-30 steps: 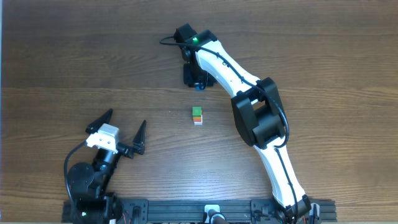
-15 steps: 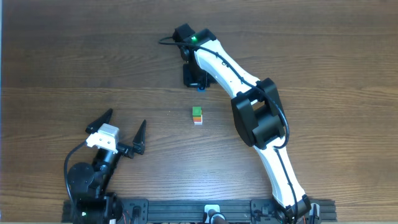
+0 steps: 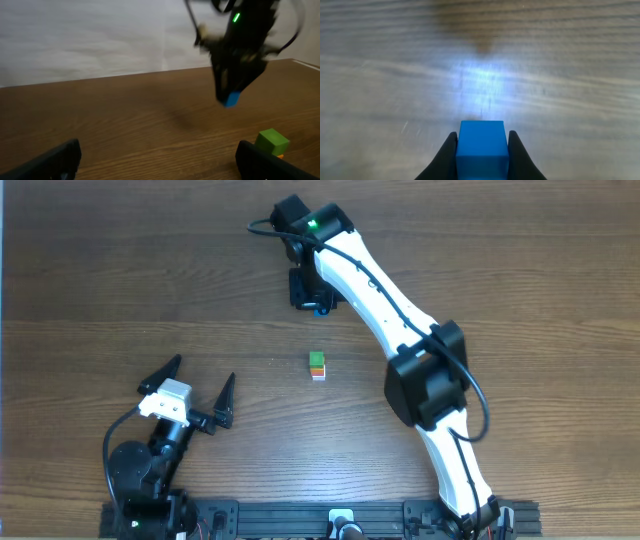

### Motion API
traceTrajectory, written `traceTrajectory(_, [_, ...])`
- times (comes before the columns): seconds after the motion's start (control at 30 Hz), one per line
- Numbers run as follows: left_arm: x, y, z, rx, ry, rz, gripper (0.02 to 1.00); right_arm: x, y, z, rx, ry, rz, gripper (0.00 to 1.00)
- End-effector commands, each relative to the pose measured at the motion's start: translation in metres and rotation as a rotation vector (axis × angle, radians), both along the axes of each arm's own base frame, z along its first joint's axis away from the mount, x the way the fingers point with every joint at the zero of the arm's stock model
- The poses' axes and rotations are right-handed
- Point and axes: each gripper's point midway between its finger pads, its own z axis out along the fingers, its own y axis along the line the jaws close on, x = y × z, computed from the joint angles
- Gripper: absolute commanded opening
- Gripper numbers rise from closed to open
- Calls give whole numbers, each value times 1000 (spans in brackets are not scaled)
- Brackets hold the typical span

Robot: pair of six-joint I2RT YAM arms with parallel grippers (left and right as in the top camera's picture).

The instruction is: Stack Cubes

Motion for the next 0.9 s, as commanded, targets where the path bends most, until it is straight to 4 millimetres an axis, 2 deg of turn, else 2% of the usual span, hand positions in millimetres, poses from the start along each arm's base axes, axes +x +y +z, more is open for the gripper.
traceTrajectory(0.03, [-1,-2,-1,4,-1,-13,1000,-25,8,58,45,-84,24,9])
traceTrajectory(0.2, [-1,-2,-1,4,-1,-13,1000,-59,6,59,43,-69,14,12])
traceTrajectory(0.4, [-1,-2,-1,4,-1,-13,1000,-85,-5,39,11,-4,-19,12])
traceTrajectory(0.9, [-1,-2,-1,4,-1,-13,1000,-99,1,24,8,39,-46,9])
